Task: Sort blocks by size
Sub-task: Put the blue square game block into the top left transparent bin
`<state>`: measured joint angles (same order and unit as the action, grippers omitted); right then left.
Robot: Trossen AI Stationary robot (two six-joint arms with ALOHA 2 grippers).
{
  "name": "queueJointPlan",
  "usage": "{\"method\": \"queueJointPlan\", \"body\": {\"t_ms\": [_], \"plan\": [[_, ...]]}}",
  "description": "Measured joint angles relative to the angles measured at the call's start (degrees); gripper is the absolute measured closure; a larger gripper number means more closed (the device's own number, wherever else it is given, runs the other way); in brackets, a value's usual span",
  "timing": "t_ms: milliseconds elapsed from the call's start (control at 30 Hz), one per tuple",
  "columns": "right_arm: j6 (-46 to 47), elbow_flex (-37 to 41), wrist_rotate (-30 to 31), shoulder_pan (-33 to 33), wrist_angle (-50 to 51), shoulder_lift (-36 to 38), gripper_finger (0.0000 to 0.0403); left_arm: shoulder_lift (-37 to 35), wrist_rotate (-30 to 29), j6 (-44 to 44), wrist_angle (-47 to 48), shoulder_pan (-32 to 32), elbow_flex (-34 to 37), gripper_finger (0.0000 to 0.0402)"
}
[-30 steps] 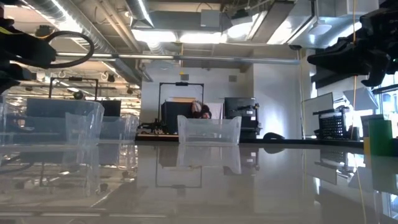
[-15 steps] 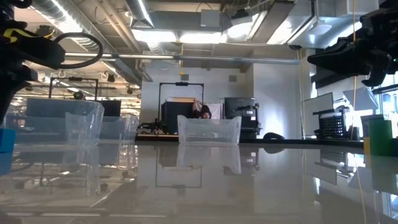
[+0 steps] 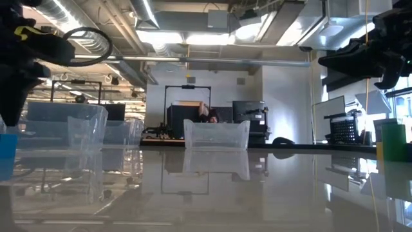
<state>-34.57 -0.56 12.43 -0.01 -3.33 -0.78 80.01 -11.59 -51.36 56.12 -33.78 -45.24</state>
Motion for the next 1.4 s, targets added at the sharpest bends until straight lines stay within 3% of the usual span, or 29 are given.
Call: {"method": "queueJointPlan", "body": {"t_ms": [500, 867, 1167, 1400], "plan": [[1.4, 0.0, 0.0, 0.0, 0.0, 0.0, 0.0358, 0.1, 2.6, 2.0, -11.1, -1.1, 6.7, 0.0184], [1.4, 0.0, 0.0, 0.0, 0.0, 0.0, 0.0359, 0.3, 2.7, 3.4, -12.1, -1.0, 6.2, 0.0270], [1.4, 0.0, 0.0, 0.0, 0.0, 0.0, 0.0359, -0.4, 2.4, 3.6, -8.6, -0.7, 0.4, 0.0267], [1.3, 0.0, 0.0, 0.0, 0.0, 0.0, 0.0359, -6.1, 0.3, 3.6, -4.9, 2.2, -5.5, 0.0267]]}}
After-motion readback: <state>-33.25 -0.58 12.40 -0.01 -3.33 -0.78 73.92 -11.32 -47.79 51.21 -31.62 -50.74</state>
